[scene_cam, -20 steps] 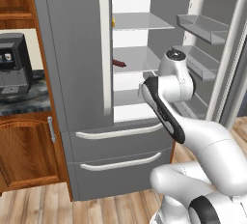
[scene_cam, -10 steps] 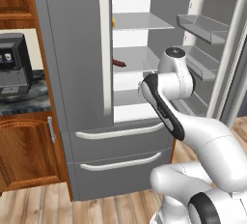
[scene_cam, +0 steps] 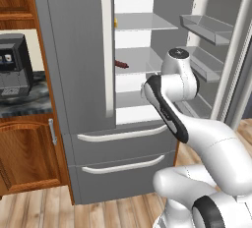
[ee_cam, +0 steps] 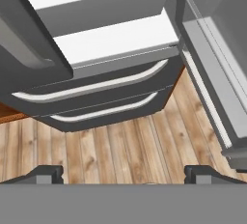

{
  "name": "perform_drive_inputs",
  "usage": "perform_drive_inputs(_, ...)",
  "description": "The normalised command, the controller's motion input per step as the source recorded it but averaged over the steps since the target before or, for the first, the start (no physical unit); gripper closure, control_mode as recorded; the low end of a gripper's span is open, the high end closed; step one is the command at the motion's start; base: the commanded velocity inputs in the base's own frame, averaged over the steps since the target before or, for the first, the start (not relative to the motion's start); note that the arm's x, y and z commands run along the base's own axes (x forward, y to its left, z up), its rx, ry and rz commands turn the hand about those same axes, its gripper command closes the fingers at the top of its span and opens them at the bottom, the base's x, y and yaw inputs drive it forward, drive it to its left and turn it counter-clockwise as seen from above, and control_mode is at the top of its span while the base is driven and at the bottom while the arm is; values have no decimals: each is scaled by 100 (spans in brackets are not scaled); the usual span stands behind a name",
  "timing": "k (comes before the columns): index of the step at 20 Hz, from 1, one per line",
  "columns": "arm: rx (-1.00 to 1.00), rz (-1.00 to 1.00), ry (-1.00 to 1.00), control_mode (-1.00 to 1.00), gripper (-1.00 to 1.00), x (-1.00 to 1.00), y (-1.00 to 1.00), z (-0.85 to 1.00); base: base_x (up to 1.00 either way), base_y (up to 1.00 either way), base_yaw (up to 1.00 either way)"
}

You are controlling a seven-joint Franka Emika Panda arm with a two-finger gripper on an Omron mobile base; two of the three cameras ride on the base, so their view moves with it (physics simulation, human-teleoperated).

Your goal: Retrieve the sausage and cheese from the fridge and place them on the cutting board on the counter.

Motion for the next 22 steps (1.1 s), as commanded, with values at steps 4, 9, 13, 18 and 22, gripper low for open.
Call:
perform_drive_inputs(4,0,0,0,100,-100,0,0,0,0,0,0)
perform_drive_inputs(9,0,0,0,100,-100,0,0,0,22,2,-3)
perform_drive_inputs(13,0,0,0,100,-100,0,0,0,48,5,-2)
perform_drive_inputs(18,0,0,0,100,-100,0,0,0,45,14,0)
perform_drive_inputs(22,0,0,0,100,-100,0,0,0,58,14,5)
